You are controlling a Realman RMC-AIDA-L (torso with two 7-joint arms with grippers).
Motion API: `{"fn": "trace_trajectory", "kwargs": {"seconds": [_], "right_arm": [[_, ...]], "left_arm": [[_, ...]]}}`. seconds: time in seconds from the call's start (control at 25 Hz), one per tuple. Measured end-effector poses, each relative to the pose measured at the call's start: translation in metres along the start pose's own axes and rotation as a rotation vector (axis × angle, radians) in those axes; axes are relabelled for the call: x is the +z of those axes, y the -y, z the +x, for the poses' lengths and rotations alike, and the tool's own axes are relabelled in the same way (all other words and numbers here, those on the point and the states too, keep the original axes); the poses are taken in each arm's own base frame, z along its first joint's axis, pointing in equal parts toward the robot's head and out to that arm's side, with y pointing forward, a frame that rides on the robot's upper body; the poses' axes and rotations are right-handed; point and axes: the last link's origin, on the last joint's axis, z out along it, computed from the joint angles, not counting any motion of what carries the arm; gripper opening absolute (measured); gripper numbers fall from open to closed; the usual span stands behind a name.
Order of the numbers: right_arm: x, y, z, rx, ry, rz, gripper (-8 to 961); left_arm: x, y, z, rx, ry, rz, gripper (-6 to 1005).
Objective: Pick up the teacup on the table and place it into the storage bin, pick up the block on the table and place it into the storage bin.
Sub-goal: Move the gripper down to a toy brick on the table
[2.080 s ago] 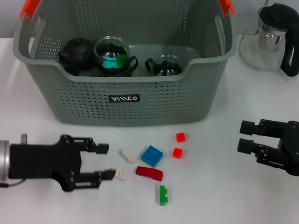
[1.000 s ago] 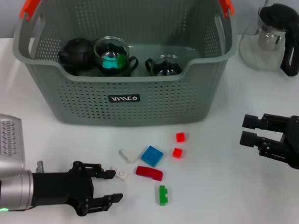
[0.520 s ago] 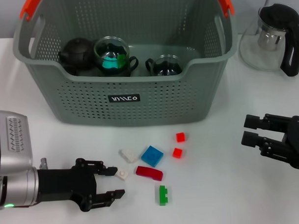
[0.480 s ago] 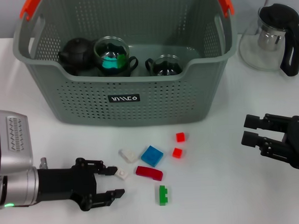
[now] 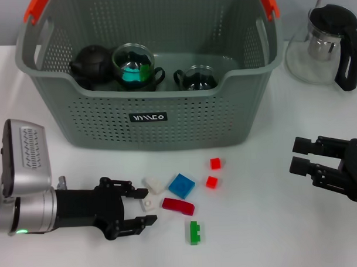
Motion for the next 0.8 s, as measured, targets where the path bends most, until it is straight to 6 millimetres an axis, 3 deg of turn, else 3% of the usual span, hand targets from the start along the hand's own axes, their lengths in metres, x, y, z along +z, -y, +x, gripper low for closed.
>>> {"fn": "trace_trajectory", "kwargs": {"seconds": [0.8], "right_arm": [[-0.0002, 0.0012, -0.0024, -0.005, 0.006, 0.002, 529]], "left_arm": [[0.0022, 0.0102, 0.0015, 0.015, -0.004, 0.065, 555]]}}
